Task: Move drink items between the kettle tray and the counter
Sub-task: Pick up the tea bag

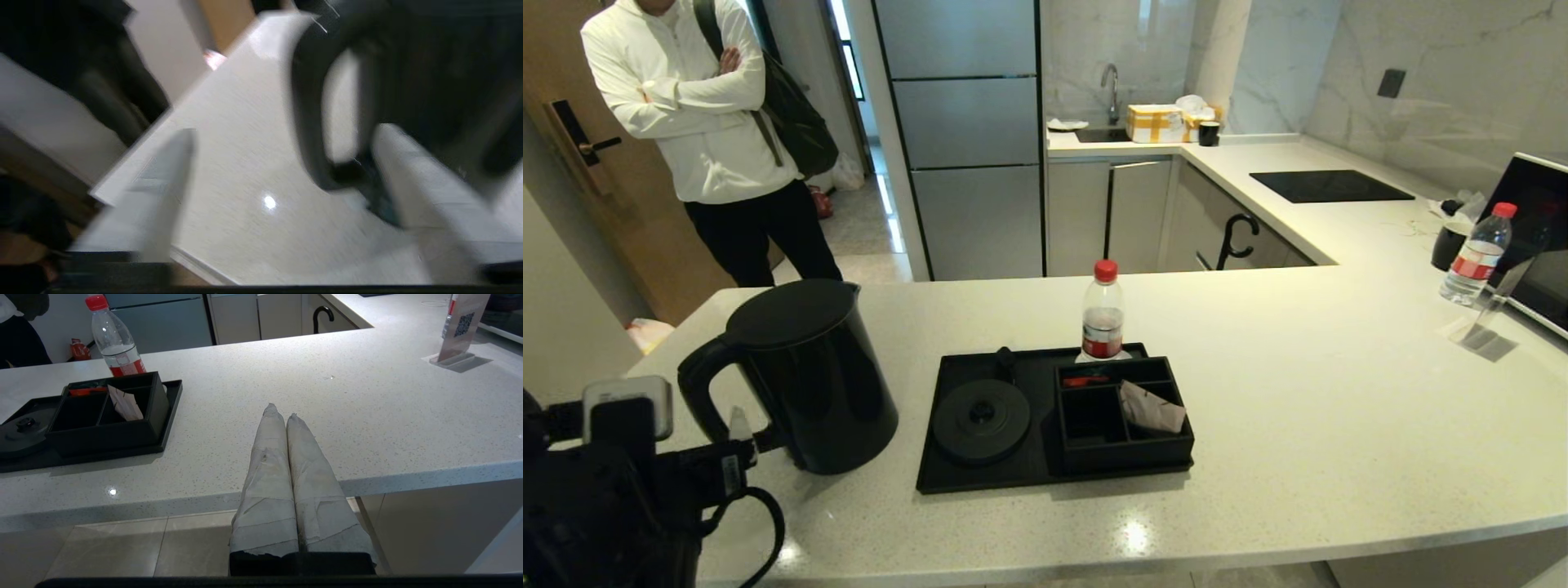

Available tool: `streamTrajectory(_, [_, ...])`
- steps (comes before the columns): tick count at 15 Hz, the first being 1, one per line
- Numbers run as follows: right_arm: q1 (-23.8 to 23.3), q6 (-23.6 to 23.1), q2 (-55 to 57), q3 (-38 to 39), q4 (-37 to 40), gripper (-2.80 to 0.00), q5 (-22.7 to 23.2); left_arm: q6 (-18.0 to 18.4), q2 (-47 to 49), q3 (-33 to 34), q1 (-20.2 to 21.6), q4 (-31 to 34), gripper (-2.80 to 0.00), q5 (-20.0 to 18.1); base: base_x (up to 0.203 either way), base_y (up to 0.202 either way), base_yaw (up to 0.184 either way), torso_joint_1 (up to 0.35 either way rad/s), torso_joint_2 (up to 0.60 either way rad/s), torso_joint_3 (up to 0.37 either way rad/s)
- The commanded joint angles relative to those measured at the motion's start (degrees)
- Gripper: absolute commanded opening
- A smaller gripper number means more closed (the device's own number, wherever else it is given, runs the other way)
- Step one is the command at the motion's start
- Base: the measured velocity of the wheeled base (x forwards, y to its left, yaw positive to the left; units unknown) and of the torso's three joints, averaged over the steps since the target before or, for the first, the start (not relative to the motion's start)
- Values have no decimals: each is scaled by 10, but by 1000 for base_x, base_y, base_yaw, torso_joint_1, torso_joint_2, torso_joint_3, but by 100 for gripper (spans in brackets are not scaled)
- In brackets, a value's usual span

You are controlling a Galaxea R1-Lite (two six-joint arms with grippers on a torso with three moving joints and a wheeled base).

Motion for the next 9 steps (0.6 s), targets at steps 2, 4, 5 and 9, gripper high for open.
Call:
streamTrajectory(2, [0, 0, 0, 17, 0, -280, 0, 19, -66, 23, -2, -5, -280, 16, 0, 0, 0, 0, 0, 0])
streamTrajectory(4, [0, 0, 0, 18, 0, -280, 0, 49, -100, 11, 0, -5, -280, 33, 0, 0, 0, 0, 0, 0])
streamTrajectory(5, [0, 0, 0, 17, 0, -280, 0, 65, -111, -3, 2, -5, -280, 40, 0, 0, 0, 0, 0, 0])
streamTrajectory(9, [0, 0, 0, 17, 0, -280, 0, 142, -166, -45, 2, -5, -280, 42, 0, 0, 0, 0, 0, 0])
